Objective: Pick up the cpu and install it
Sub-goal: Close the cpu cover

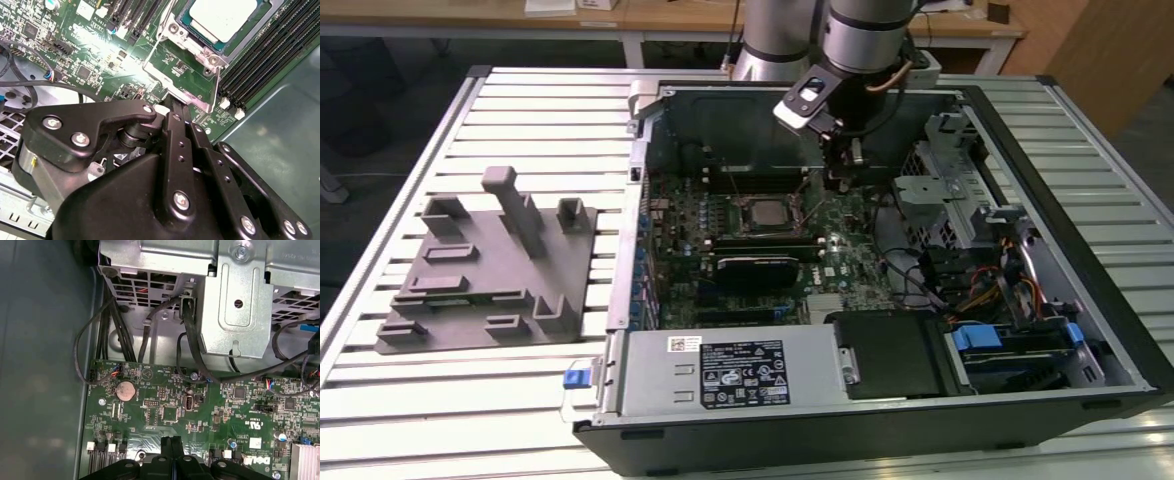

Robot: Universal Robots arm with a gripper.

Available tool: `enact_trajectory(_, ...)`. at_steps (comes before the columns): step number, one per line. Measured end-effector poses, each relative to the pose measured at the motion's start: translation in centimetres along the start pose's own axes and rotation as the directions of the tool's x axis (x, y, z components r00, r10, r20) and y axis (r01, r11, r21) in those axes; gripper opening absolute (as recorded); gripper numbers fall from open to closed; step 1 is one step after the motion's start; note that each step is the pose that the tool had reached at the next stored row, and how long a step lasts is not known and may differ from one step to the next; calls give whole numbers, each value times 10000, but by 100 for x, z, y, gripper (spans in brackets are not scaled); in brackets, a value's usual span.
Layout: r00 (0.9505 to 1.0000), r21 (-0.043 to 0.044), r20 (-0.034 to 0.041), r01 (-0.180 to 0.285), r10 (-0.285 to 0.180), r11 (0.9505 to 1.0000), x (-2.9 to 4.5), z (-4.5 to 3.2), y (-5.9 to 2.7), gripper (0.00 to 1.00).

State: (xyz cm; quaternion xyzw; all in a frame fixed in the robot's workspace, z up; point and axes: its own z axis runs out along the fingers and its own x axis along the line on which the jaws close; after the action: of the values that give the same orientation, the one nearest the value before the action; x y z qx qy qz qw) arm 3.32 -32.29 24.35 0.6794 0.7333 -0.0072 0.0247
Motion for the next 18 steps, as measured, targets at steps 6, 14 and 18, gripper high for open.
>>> enact_trajectory(6, 10000, 0, -1, -1, 1, 10000, 1, 0, -18, 11)
enact_trajectory(14, 10000, 1, 0, 0, 0, 10000, 5, 0, -59, 11)
enact_trajectory(18, 10000, 0, 0, 1, -1, 10000, 6, 1, -81, 11)
